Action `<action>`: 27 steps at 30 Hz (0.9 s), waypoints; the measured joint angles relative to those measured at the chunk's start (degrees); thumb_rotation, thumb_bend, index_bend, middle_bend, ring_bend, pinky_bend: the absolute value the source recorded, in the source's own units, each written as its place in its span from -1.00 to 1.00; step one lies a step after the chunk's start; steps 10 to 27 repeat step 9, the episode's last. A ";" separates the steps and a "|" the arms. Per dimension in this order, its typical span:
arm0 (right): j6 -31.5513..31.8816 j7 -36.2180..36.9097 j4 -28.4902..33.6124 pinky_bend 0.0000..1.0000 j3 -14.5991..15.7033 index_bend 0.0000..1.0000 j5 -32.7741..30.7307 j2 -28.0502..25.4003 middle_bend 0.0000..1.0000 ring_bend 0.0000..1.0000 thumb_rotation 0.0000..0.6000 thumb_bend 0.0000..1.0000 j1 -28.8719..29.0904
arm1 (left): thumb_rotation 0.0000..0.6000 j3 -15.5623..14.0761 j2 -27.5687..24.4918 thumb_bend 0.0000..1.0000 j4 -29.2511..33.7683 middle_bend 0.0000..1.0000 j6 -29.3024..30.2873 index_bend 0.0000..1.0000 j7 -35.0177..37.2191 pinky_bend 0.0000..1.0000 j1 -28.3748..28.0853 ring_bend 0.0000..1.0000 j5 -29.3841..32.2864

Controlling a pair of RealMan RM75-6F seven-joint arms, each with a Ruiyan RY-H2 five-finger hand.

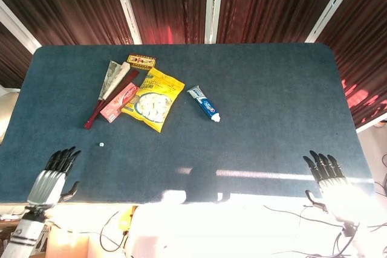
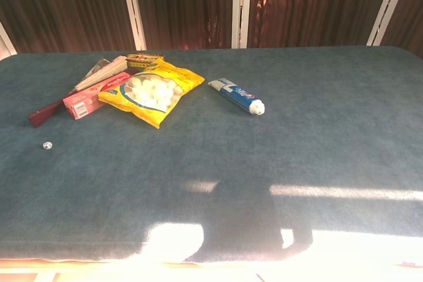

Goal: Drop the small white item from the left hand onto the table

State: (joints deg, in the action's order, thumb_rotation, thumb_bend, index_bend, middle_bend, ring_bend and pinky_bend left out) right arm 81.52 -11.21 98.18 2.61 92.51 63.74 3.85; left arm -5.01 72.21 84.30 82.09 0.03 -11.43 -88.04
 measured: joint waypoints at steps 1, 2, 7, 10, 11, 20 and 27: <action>-0.04 -0.20 0.01 -1.00 -0.01 -1.00 -0.04 0.09 -1.00 -1.00 1.00 -0.42 0.01 | 1.00 -0.76 -1.20 -0.32 0.98 -1.00 1.99 -1.00 0.07 -0.84 1.44 -1.00 -0.93; -0.08 -0.40 0.02 -1.00 -0.02 -1.00 -0.06 0.19 -1.00 -1.00 1.00 -0.42 0.01 | 1.00 -1.72 -2.88 -0.34 2.22 -1.00 4.34 -1.00 0.34 -0.84 3.29 -1.00 -2.21; -0.29 -1.50 -0.07 -1.00 0.28 -1.00 0.04 0.70 -1.00 -1.00 1.00 -0.42 -0.11 | 1.00 -3.35 -6.84 -0.35 4.83 -1.00 7.18 -1.00 3.23 -0.84 6.04 -1.00 -4.44; -0.31 -1.54 -0.17 -1.00 0.30 -1.00 -0.13 0.71 -1.00 -1.00 1.00 -0.42 -0.18 | 1.00 -2.87 -7.12 -0.35 5.10 -1.00 6.67 -1.00 3.47 -0.84 6.12 -1.00 -4.15; -0.31 -1.54 -0.17 -1.00 0.30 -1.00 -0.13 0.71 -1.00 -1.00 1.00 -0.42 -0.18 | 1.00 -2.87 -7.12 -0.35 5.10 -1.00 6.67 -1.00 3.47 -0.84 6.12 -1.00 -4.15; -0.31 -1.54 -0.17 -1.00 0.30 -1.00 -0.13 0.71 -1.00 -1.00 1.00 -0.42 -0.18 | 1.00 -2.87 -7.12 -0.35 5.10 -1.00 6.67 -1.00 3.47 -0.84 6.12 -1.00 -4.15; -0.31 -1.54 -0.17 -1.00 0.30 -1.00 -0.13 0.71 -1.00 -1.00 1.00 -0.42 -0.18 | 1.00 -2.87 -7.12 -0.35 5.10 -1.00 6.67 -1.00 3.47 -0.84 6.12 -1.00 -4.15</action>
